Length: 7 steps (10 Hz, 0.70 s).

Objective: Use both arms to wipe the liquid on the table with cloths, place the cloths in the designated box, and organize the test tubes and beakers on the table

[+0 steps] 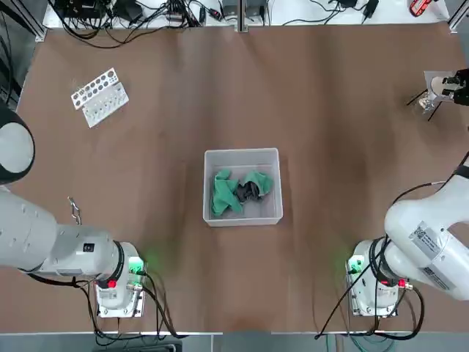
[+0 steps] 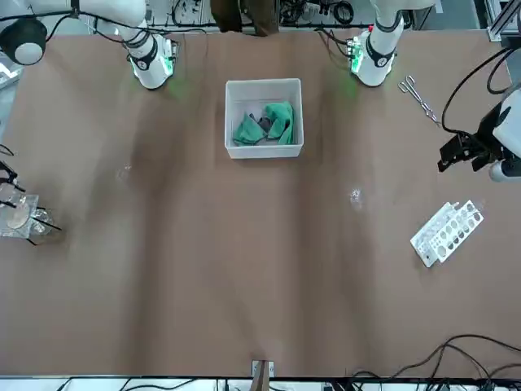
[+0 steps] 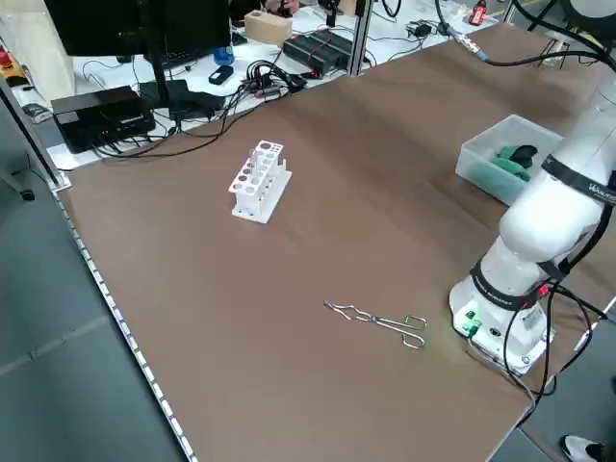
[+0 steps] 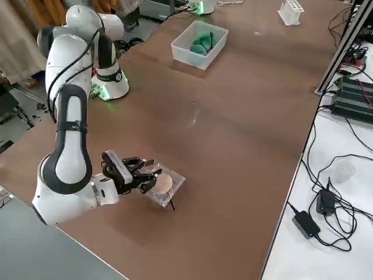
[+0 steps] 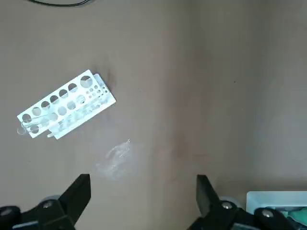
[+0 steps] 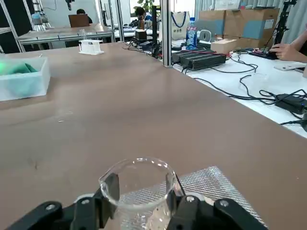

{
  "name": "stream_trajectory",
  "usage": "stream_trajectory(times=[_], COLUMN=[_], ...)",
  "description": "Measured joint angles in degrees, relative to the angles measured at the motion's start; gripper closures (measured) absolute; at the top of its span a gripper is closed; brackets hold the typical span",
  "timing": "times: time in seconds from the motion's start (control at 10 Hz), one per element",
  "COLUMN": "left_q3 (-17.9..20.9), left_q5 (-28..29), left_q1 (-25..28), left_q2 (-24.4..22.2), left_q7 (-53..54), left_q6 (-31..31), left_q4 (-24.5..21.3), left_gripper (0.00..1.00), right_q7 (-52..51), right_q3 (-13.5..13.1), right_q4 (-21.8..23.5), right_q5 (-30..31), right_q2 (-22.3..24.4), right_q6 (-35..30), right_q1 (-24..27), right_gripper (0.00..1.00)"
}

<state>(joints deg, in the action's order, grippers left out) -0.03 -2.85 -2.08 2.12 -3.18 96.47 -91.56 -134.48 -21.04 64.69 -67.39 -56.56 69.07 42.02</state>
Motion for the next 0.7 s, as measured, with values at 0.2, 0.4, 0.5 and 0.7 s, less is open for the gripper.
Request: stream_trajectory(times=[0.2, 0.4, 0.5, 0.7], left_q3=[-0.2, -0.3, -0.3, -0.3], left_q5=[0.0, 0.0, 0.0, 0.0], left_q1=[0.0, 0.0, 0.0, 0.0], left_q2=[0.0, 0.0, 0.0, 0.0], left_q7=[0.0, 0.0, 0.0, 0.0], left_q6=[0.0, -0.1, -0.1, -0.1], left_q4=[0.0, -0.1, -0.2, -0.4], left_gripper=[0.02, 0.02, 0.02, 0.02], right_q7=[-0.2, -0.3, -0.4, -0.4], right_q3=[1.3, 2.3, 2.5, 2.6], right_q4=[0.0, 0.0, -0.1, -0.3], right_q5=[0.0, 0.0, 0.0, 0.0], right_q2=[-0.4, -0.8, -0.8, -0.8], right_q6=[0.6, 1.2, 1.5, 1.9], right_q1=[0.0, 0.1, 0.1, 0.1], right_gripper=[0.51, 0.51, 0.51, 0.51])
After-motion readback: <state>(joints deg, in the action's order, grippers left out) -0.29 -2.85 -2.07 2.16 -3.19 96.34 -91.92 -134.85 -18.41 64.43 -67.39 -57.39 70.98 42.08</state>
